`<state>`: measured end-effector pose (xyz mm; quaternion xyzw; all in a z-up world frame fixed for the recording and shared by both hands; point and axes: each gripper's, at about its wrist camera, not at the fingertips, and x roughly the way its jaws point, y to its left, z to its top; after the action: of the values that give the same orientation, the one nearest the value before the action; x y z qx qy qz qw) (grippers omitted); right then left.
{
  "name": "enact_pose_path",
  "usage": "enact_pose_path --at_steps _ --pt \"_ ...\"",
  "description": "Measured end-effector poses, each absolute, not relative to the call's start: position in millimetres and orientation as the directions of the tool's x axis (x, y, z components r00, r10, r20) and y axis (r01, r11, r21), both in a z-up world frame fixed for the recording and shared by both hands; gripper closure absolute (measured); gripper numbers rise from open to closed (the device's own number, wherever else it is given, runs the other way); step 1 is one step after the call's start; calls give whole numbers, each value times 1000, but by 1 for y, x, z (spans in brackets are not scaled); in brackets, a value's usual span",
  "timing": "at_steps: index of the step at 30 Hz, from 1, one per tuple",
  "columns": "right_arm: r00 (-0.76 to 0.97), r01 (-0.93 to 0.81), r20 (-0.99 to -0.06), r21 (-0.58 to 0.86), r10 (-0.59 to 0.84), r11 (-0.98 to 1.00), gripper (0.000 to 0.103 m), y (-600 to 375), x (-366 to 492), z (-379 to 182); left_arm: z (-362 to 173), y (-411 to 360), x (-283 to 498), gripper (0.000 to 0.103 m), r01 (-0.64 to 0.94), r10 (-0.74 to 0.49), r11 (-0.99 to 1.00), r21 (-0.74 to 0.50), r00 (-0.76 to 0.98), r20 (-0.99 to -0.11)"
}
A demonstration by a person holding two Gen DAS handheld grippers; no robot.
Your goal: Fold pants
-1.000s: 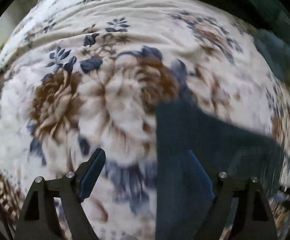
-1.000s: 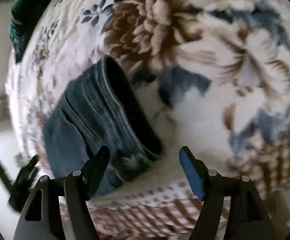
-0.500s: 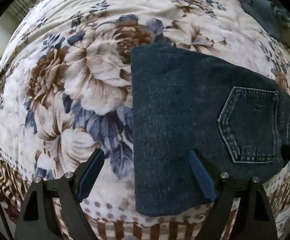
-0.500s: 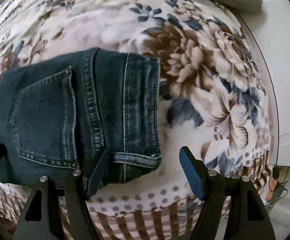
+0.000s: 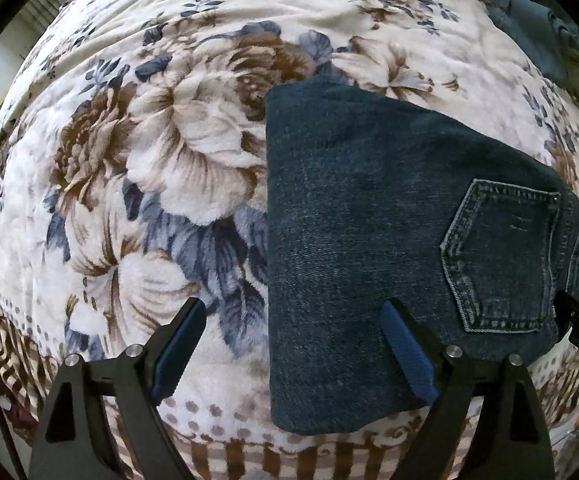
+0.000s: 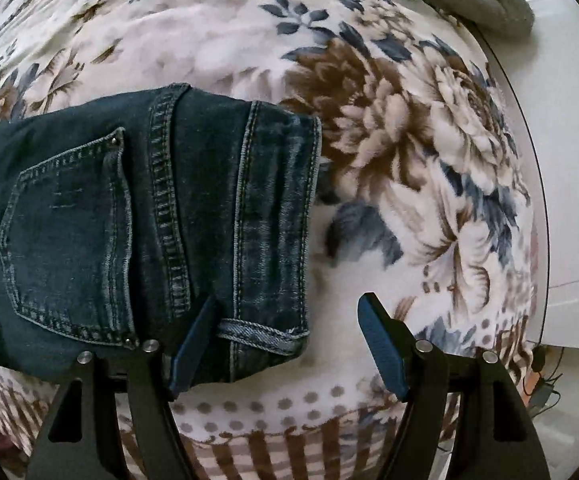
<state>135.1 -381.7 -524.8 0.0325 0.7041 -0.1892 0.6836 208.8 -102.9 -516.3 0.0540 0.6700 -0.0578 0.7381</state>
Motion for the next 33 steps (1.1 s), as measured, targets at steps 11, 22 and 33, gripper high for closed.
enact_pose_path --at_steps 11,22,33 --pt "142 662 -951 298 276 688 21 -440 79 -517 -515 -62 229 1 -112 -414 901 -418 63 -908" --pt "346 733 -761 584 549 348 7 -433 79 -623 -581 -80 251 1 -145 -502 859 -491 -53 -863" --pt "451 695 -720 654 527 300 23 -422 84 -620 -569 -76 243 42 -56 -565 825 -563 -20 -825"
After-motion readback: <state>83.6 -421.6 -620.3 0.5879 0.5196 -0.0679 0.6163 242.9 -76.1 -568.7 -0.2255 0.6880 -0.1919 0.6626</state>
